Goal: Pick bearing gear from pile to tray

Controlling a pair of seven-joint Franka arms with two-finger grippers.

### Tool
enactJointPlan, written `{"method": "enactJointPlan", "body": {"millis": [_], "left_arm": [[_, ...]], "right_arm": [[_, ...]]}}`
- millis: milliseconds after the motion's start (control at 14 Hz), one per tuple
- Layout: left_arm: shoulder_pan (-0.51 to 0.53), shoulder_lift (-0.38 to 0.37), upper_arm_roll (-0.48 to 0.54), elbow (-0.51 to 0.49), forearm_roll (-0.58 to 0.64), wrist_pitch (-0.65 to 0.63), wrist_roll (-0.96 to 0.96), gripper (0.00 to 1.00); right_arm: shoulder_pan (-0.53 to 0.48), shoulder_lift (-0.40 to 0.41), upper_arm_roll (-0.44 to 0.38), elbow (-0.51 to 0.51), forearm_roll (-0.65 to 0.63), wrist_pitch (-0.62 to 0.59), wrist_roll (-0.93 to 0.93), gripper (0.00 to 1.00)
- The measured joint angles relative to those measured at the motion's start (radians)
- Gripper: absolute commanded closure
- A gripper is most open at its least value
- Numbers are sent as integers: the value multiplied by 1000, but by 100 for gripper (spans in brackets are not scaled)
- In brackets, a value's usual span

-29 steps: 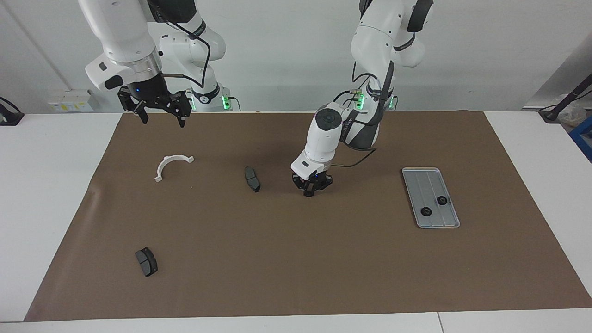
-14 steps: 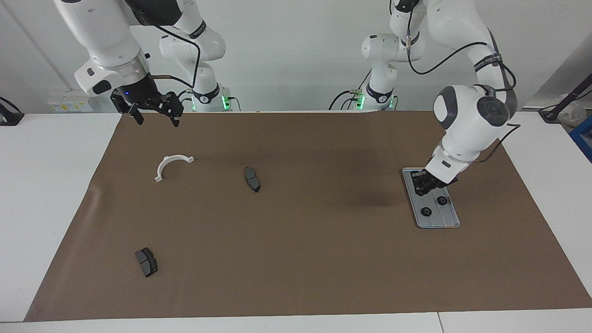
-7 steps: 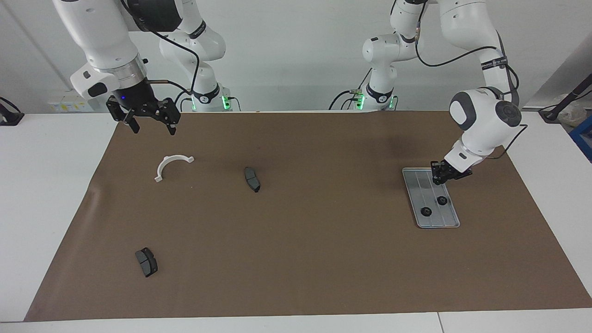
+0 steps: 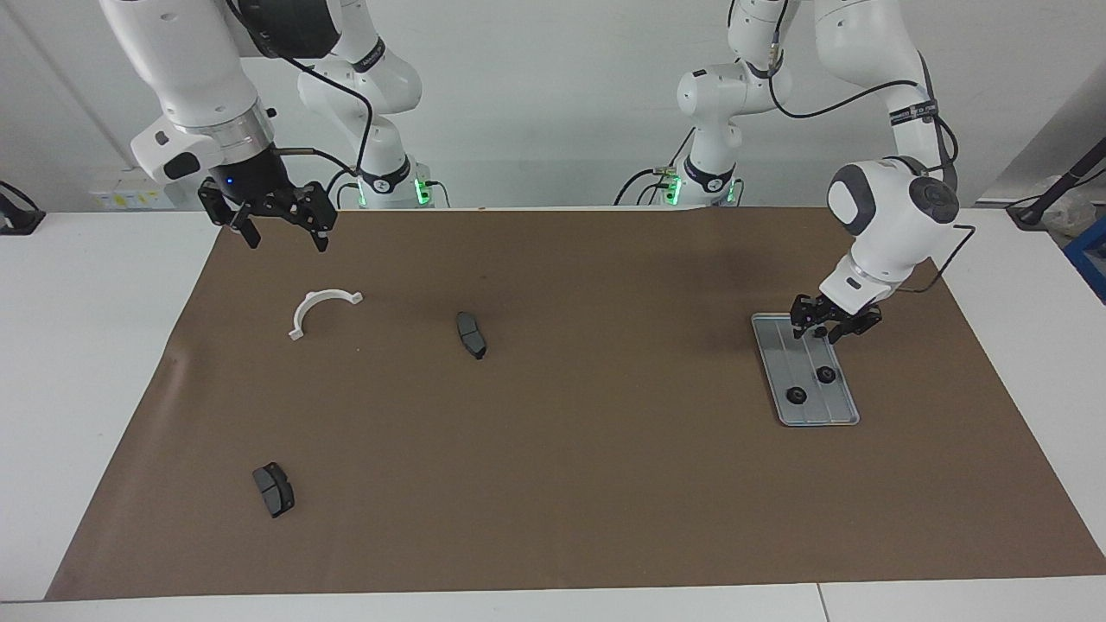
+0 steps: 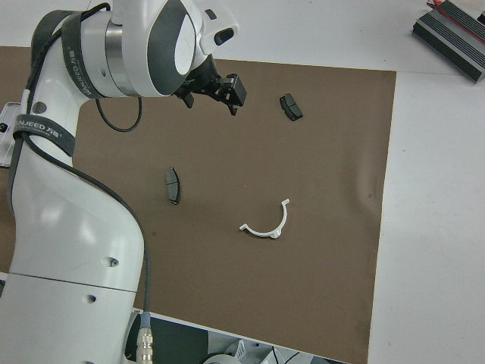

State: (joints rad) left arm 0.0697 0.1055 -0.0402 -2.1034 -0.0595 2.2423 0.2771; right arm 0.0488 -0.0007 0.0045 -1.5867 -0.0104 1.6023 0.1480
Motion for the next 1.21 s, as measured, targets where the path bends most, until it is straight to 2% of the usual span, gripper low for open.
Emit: {"method": "enactJointPlan", "body": {"millis": [429,714,929,1214], "left_arm": [[-242,42,-8,241,-2,-168,-424,3],[-389,66,-10,271,-1,-178,-598,0],[-400,65,-1,337,-1,-234,-604,0],[-338,61,16,525,10,-413,-548,0]], "right_arm": [[0,0,0,-1,0,0,0,0],[0,0,0,-1,0,0,0,0],[0,-1,0,-1,0,0,0,0],[0,-1,0,-2,0,0,0,0]]}}
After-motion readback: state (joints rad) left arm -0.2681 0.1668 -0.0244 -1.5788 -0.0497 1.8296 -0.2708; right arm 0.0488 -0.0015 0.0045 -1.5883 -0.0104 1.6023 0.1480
